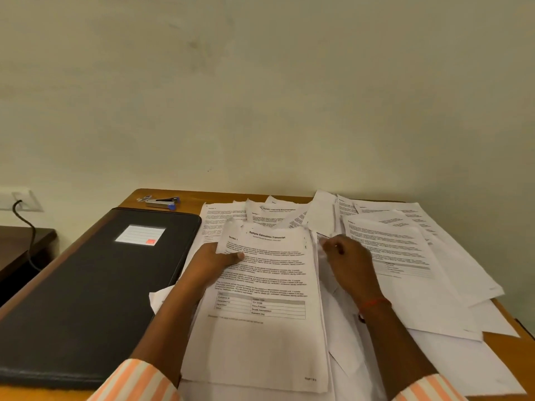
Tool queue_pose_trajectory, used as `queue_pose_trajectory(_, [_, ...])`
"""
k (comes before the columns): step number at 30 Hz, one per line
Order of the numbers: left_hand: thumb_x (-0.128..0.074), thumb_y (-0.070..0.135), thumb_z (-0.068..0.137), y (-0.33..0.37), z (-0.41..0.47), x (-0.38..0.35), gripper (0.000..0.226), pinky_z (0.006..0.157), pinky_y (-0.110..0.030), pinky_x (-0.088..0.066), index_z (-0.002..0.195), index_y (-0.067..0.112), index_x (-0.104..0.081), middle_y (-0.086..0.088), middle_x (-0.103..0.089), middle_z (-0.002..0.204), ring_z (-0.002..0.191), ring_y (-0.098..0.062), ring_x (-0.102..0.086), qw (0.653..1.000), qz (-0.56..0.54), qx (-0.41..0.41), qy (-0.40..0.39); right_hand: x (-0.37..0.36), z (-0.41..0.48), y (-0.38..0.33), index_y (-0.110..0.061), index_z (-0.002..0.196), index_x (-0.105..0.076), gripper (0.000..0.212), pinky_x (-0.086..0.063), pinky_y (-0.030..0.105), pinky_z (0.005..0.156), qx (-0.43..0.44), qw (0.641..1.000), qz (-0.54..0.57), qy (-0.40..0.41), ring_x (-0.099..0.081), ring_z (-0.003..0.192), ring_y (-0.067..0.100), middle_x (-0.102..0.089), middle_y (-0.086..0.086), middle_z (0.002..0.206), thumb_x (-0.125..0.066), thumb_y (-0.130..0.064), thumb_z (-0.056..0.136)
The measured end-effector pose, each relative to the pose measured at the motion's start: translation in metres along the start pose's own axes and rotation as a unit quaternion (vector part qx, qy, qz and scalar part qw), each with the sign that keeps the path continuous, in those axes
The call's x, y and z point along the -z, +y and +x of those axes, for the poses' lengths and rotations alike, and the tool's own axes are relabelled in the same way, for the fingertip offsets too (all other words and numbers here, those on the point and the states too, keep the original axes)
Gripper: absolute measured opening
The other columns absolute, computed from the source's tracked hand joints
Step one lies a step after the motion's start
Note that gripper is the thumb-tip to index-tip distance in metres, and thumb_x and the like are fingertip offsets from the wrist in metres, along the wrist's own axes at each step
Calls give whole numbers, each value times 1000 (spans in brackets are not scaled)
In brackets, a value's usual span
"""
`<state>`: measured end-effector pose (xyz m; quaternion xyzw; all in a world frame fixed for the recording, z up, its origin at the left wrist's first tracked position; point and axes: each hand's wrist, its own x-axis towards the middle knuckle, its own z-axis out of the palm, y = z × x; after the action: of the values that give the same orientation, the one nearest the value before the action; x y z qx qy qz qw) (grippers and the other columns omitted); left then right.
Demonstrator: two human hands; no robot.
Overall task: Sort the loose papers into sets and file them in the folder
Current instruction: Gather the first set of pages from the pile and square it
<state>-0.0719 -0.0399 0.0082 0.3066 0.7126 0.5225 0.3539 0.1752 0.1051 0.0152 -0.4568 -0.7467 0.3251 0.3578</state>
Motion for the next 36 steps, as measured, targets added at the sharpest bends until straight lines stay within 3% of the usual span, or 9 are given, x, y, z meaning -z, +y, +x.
queue_pose_trajectory(3, [-77,20,88,-2,2,-1,13,71,-35,-60,98,20,-69,2,-78,88,78,-19,-76,1000,2,-4,7,11,7,16,-14,111,-65,37,-47,36,82,-43,968,-224,103,-60,103,28,-67,9,108,-67,-45,90])
queue_pose_trajectory(5, [-77,21,88,-3,4,-1,13,77,-40,-62,98,22,-69,1,-78,91,82,-22,-76,1000,-4,-12,25,15,8,27,-10,124,-57,60,-44,43,95,-106,945,-307,38,-50,118,35,-58,17,123,-67,-55,86])
queue_pose_trajectory(7, [-76,20,89,-4,4,-1,13,71,-36,-60,99,22,-68,2,-76,92,82,-22,-75,998,-9,-24,49,12,7,32,-8,126,-53,63,-42,42,98,-128,929,-348,-7,-46,122,36,-54,18,129,-63,-56,87])
queue_pose_trajectory(11, [-75,18,90,-5,6,0,17,63,-30,-57,105,19,-68,1,-74,94,82,-20,-73,995,-24,-40,90,5,7,30,-7,119,-54,36,-41,40,95,-103,935,-339,9,-46,120,34,-55,16,125,-57,-27,90])
queue_pose_trajectory(16, [-77,20,88,-9,10,1,14,78,-44,-61,100,22,-69,-3,-76,98,84,-25,-75,994,-21,-38,99,3,4,25,-8,117,-59,38,-41,43,97,-120,926,-358,1,-44,122,36,-51,17,126,-54,-37,94])
queue_pose_trajectory(20, [-77,20,88,-9,10,0,18,74,-42,-61,104,19,-69,-4,-77,99,84,-26,-75,994,-22,-35,100,-12,-2,25,6,83,-65,25,-49,43,74,-34,965,-258,38,-60,91,45,-58,28,98,-43,-2,79])
queue_pose_trajectory(25, [-76,18,89,-8,8,0,23,71,-40,-61,110,15,-68,-5,-77,100,84,-26,-76,994,-40,-31,96,-18,-1,5,3,117,-66,29,-53,38,73,45,971,-230,36,-64,89,40,-56,22,110,-53,3,90])
queue_pose_trajectory(28, [-76,18,89,-7,7,-1,23,65,-35,-60,111,15,-69,-4,-77,98,80,-22,-76,994,-35,-37,94,-23,-8,-17,-11,136,-51,39,-48,36,77,110,966,-234,25,-57,97,35,-48,17,119,-44,-5,98])
queue_pose_trajectory(36, [-76,20,89,-8,8,0,27,66,-36,-61,115,16,-67,-3,-76,102,82,-23,-76,995,-28,-35,92,-43,-29,-21,-7,126,-50,31,-40,33,72,153,957,-245,-31,-56,92,34,-45,14,118,-42,-4,97])
